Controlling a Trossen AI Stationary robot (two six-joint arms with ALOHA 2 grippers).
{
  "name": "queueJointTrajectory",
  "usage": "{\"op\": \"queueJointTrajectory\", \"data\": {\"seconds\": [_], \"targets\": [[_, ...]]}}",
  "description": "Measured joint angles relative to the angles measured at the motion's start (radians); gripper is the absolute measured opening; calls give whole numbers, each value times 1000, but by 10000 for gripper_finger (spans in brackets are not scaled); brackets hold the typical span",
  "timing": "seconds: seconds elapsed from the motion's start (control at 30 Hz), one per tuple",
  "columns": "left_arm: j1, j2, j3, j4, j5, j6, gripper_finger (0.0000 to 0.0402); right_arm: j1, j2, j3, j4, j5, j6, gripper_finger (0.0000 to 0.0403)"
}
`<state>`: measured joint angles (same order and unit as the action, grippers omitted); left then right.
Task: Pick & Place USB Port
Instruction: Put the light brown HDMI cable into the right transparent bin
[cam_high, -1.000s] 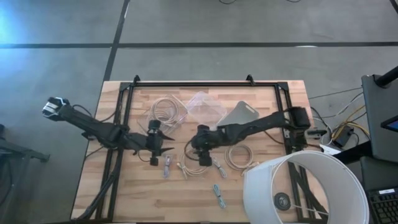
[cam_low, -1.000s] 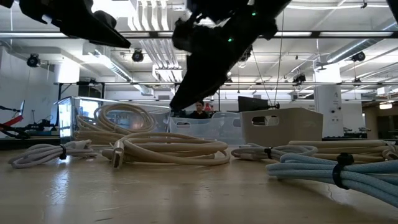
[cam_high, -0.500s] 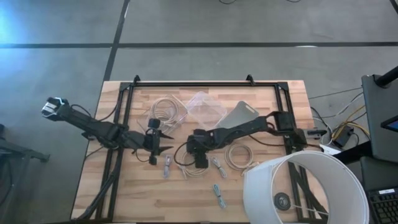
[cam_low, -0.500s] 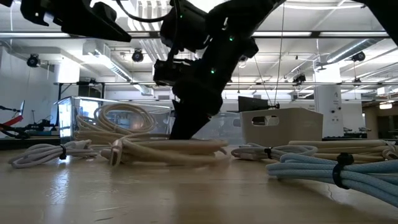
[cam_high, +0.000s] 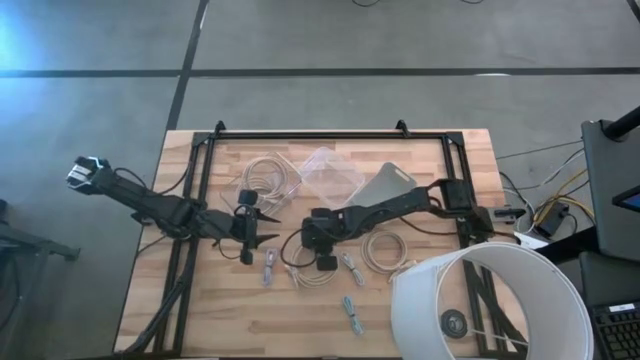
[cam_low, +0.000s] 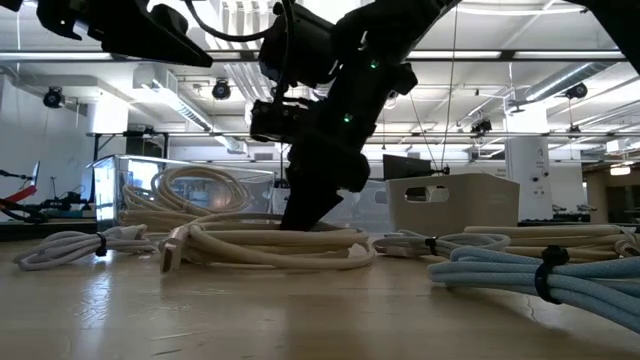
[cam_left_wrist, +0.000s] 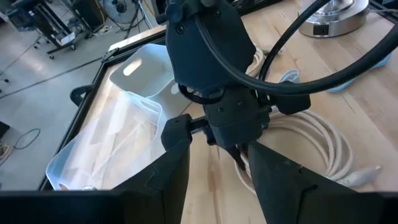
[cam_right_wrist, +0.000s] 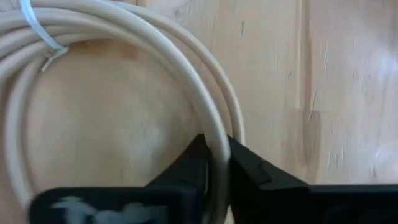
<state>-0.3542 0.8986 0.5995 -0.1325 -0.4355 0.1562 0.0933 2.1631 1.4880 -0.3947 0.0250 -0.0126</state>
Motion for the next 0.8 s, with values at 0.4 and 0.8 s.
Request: {"op": "queueJointTrajectory", "data": {"seconds": [0.4, 0.8], "targets": [[0, 0, -4, 1, 0, -34, 168, 3, -101, 28, -101, 77, 1, 19], [1, 1, -39, 61, -9, -56, 168, -17, -334, 28, -278, 597, 28, 20]]}}
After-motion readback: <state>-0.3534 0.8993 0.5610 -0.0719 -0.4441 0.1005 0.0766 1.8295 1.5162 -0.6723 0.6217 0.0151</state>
